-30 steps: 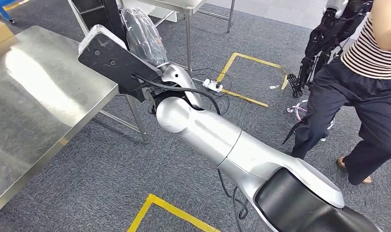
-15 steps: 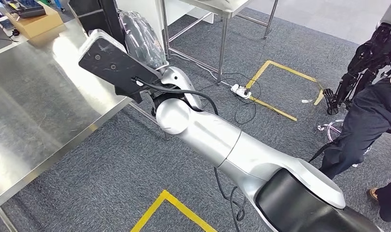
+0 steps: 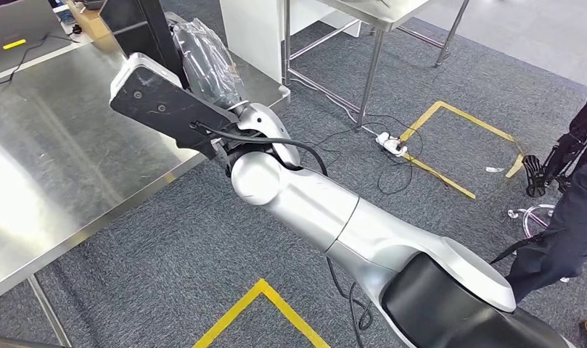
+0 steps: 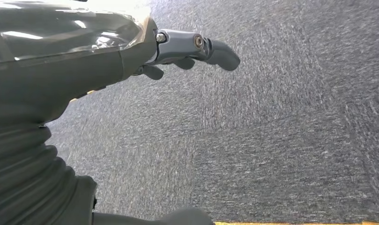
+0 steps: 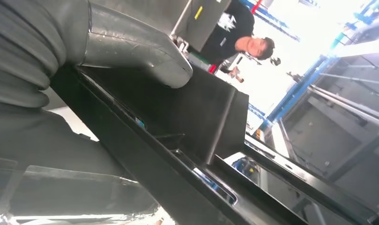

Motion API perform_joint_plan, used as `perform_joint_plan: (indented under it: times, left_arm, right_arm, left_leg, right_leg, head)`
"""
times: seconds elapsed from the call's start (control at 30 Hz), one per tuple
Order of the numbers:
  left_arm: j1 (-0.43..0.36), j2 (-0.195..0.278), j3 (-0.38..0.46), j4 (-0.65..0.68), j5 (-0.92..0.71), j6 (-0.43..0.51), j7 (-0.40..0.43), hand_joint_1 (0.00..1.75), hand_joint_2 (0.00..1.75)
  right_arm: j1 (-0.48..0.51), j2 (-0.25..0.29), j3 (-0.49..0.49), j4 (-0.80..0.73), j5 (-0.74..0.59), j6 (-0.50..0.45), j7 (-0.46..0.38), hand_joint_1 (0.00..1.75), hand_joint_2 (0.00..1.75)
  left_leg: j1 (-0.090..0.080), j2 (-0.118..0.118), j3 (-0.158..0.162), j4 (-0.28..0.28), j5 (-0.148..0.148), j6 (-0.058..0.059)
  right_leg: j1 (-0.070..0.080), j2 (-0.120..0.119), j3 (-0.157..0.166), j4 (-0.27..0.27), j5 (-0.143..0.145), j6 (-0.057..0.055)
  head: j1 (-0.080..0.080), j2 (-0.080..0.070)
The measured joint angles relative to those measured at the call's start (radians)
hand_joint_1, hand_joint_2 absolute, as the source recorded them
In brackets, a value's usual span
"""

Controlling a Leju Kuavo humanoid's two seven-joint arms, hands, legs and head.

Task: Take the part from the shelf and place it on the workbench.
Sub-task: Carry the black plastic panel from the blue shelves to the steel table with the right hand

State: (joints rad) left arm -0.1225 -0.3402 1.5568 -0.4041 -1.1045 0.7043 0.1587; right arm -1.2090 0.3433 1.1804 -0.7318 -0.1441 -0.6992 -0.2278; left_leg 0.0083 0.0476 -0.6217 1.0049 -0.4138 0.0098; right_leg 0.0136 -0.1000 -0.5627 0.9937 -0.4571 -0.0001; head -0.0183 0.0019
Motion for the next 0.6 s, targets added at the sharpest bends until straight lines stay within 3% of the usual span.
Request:
perform_joint_plan:
  times: [0.03, 0.1, 0.17, 0.2, 0.23, 0.27, 0.3, 0.37, 0.43, 0.47, 0.53, 0.6]
  left_arm:
    - [0.000, 0.000, 0.000, 0.000, 0.000, 0.000, 0.000, 0.00, 1.75]
    - [0.000, 0.000, 0.000, 0.001, 0.000, 0.000, 0.000, 0.00, 1.75]
    - [-0.001, 0.000, 0.000, 0.001, 0.000, 0.000, 0.000, 0.00, 1.75]
    - [-0.001, 0.000, 0.000, 0.002, 0.000, 0.000, 0.000, 0.00, 1.75]
    - [0.000, 0.001, 0.000, 0.002, 0.000, 0.000, 0.000, 0.00, 1.75]
    - [0.000, 0.001, 0.000, 0.002, -0.003, 0.000, 0.003, 0.00, 1.75]
    - [0.000, 0.001, 0.000, 0.002, -0.016, 0.000, 0.014, 0.00, 1.75]
    - [0.000, -0.002, 0.000, 0.001, -0.085, 0.000, 0.068, 0.00, 1.75]
    - [0.001, -0.008, 0.000, -0.002, -0.170, 0.000, 0.126, 0.00, 1.75]
    - [0.001, -0.010, 0.000, -0.004, -0.197, 0.000, 0.141, 0.00, 1.75]
    - [0.003, -0.014, 0.000, -0.007, -0.226, 0.000, 0.155, 0.00, 1.75]
    - [0.003, -0.016, 0.000, -0.011, -0.246, 0.000, 0.167, 0.00, 1.75]
  right_arm:
    - [0.000, 0.000, 0.000, 0.000, 0.000, 0.000, 0.000, 1.75, 1.75]
    - [-0.002, -0.001, 0.000, 0.000, 0.000, 0.000, 0.000, 1.75, 1.75]
    - [0.000, -0.004, 0.000, 0.001, 0.001, 0.000, 0.000, 1.75, 1.75]
    - [0.002, -0.005, 0.000, 0.002, 0.000, 0.000, 0.000, 1.75, 1.75]
    - [0.005, -0.006, 0.000, 0.003, 0.000, 0.000, 0.000, 1.75, 1.75]
    - [0.007, -0.005, 0.000, 0.004, 0.000, 0.000, 0.000, 1.75, 1.75]
    - [0.007, -0.004, 0.000, 0.004, -0.002, 0.000, 0.000, 1.75, 1.75]
    - [0.005, -0.003, 0.003, 0.004, -0.008, 0.000, -0.003, 1.75, 1.75]
    - [0.003, -0.002, 0.008, 0.003, -0.011, 0.000, -0.005, 1.75, 1.75]
    - [0.002, -0.002, 0.009, 0.003, -0.009, 0.000, -0.005, 1.75, 1.75]
    - [0.002, 0.000, 0.010, 0.001, -0.006, 0.000, -0.004, 1.75, 1.75]
    - [0.001, 0.001, 0.010, -0.003, -0.003, 0.000, -0.005, 1.75, 1.75]
  left_leg:
    - [0.001, -0.010, 0.001, -0.003, 0.003, 0.007]
    - [0.006, -0.030, 0.004, -0.008, 0.009, 0.021]
    - [0.009, -0.051, 0.003, -0.008, 0.012, 0.028]
    - [0.008, -0.063, 0.003, -0.008, 0.012, 0.029]
    - [0.008, -0.077, 0.002, -0.008, 0.012, 0.030]
    - [0.008, -0.091, 0.002, -0.008, 0.013, 0.029]
    - [0.008, -0.104, 0.003, -0.008, 0.013, 0.029]
    - [0.008, -0.130, 0.003, -0.007, 0.014, 0.026]
    - [0.007, -0.149, 0.000, -0.005, 0.016, 0.018]
    - [0.008, -0.157, -0.003, -0.005, 0.017, 0.012]
    - [0.011, -0.166, -0.009, -0.005, 0.018, 0.001]
    - [0.008, -0.129, -0.026, 0.030, -0.008, -0.009]
  right_leg:
    - [-0.002, 0.003, -0.002, 0.004, -0.004, 0.005]
    - [-0.007, 0.041, -0.025, 0.057, -0.035, 0.008]
    - [-0.011, 0.085, -0.090, 0.193, -0.092, 0.005]
    - [-0.011, 0.092, -0.125, 0.265, -0.116, 0.005]
    - [-0.012, 0.095, -0.149, 0.310, -0.128, 0.007]
    - [-0.012, 0.096, -0.153, 0.313, -0.122, 0.012]
    - [-0.013, 0.099, -0.136, 0.273, -0.101, 0.019]
    - [-0.017, 0.128, -0.066, 0.121, -0.038, 0.027]
    - [-0.018, 0.156, -0.017, 0.021, 0.000, 0.023]
    - [-0.017, 0.161, -0.010, 0.008, 0.006, 0.018]
    - [-0.016, 0.144, -0.009, 0.006, 0.011, 0.008]
    - [-0.021, 0.124, -0.007, 0.001, 0.015, -0.003]
  head:
    - [0.000, 0.000]
    - [0.001, 0.000]
    - [0.003, 0.000]
    - [0.004, 0.000]
    - [0.004, 0.000]
    - [0.004, 0.000]
    - [0.004, 0.000]
    - [0.004, 0.000]
    - [0.003, 0.000]
    - [0.003, 0.000]
    - [0.003, 0.000]
    - [-0.001, 0.000]
